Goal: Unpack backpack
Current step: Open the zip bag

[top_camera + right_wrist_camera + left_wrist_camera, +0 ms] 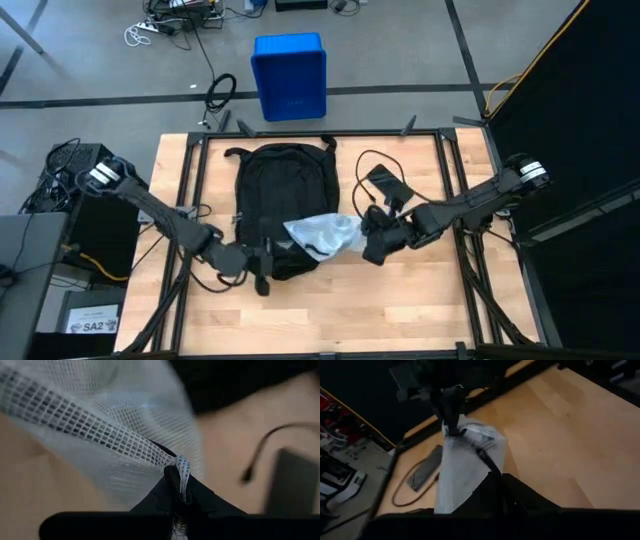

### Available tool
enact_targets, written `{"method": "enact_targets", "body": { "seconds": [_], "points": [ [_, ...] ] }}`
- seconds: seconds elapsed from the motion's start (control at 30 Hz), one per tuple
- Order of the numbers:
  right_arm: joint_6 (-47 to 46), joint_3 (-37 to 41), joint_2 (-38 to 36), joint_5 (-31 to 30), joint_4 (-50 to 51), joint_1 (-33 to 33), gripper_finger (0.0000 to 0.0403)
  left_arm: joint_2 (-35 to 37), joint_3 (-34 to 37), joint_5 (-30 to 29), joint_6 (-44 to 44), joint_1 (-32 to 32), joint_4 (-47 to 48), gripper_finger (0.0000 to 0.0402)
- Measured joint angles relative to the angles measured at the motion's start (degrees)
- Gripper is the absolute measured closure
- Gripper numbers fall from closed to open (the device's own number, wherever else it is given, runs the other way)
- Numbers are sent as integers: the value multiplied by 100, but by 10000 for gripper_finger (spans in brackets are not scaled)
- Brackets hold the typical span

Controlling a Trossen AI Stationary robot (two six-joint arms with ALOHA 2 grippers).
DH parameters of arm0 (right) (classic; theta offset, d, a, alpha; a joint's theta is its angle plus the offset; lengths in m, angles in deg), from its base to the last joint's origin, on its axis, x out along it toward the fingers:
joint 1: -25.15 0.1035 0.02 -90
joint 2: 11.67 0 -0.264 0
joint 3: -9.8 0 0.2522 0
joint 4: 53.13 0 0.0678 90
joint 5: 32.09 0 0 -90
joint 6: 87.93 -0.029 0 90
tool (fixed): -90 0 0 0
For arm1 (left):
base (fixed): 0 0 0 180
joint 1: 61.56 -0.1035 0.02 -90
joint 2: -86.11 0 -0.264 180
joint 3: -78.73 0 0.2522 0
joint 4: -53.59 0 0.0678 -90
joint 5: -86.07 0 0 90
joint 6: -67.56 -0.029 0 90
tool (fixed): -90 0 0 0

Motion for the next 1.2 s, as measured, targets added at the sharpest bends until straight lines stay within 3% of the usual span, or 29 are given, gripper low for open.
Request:
{"method": "enact_targets", "body": {
  "seconds": [0.17, 0.33, 0.47, 0.63, 0.83, 1.0, 1.2],
  "points": [
    [-231, 854, 2, 306, -888, 222, 403, -370, -107, 532, -177, -26, -17, 402],
    [-664, 1271, 4, 293, -1045, 345, 403, -377, -162, 1212, -327, -36, -60, 402],
    [-653, 1163, 9, 236, -870, 457, 403, -377, -162, 1385, -315, -39, 82, 402],
    [-446, 677, 9, -304, -781, 677, 403, -377, -157, 1454, -298, -38, 195, 402],
    [94, 369, 9, -273, -1460, 834, 399, -377, -157, 1451, -279, -38, 199, 402],
    [232, 604, 18, 251, -2060, 858, 369, -377, -155, 1454, -268, -38, 206, 402],
    [609, 675, 22, 311, -3147, 869, 297, -380, -153, 1473, -241, -38, 206, 402]
  ]
}}
